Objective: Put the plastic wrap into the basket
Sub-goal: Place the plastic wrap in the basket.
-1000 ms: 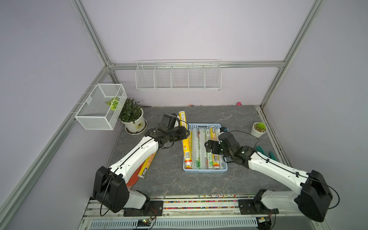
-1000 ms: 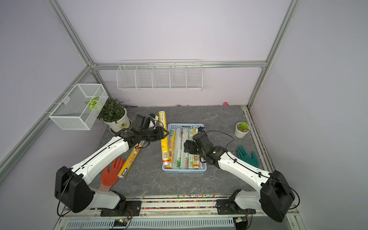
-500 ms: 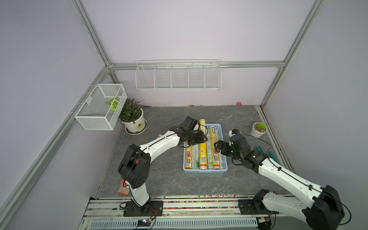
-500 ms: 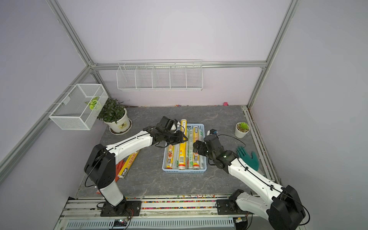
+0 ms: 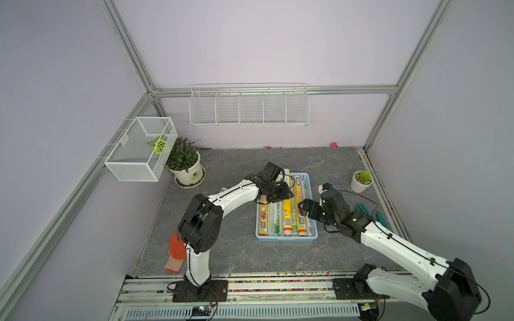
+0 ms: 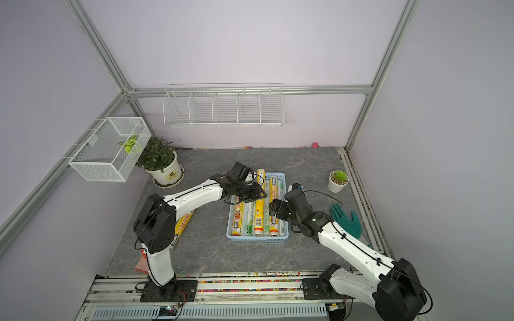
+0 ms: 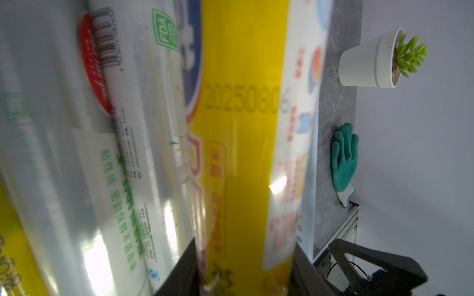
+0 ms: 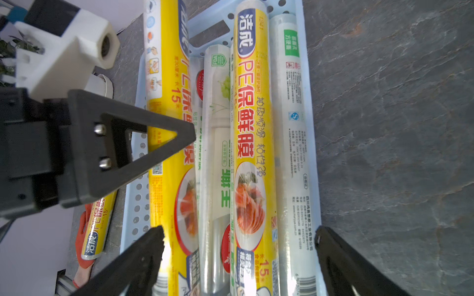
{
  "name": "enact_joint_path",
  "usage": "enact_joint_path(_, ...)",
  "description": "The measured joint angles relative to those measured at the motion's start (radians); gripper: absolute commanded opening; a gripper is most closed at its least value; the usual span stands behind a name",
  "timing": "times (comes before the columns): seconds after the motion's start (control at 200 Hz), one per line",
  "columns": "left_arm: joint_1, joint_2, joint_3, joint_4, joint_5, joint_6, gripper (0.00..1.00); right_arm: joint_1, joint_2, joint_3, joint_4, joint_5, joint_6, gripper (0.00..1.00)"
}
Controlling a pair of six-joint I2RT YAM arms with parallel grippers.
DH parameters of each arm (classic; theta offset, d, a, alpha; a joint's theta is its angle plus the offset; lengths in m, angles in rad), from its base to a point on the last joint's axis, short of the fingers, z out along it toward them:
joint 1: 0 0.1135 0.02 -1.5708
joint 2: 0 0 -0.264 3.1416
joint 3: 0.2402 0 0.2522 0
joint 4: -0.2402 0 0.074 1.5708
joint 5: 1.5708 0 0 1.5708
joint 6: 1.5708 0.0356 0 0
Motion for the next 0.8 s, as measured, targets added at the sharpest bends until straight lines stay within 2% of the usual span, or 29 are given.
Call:
enact_joint_path(0.145, -0.003, 0.030, 0.012, -0.020, -0.001, -0.003, 0.23, 0.000, 0.019, 0.000, 0.000, -0.014, 0.001, 0.97)
enact_joint_path(0.35, -0.004, 0.030, 0.012, -0.021, -0.004, -0.005, 0.33, 0.000, 0.025, 0.000, 0.000, -0.013, 0.001, 0.97)
enact_joint_path(0.8, -0.003, 0.065, 0.013, -0.013, 0.001, -0.014, 0.47, 0.000, 0.064, 0.005, 0.008, -0.013, 0.001, 0.97)
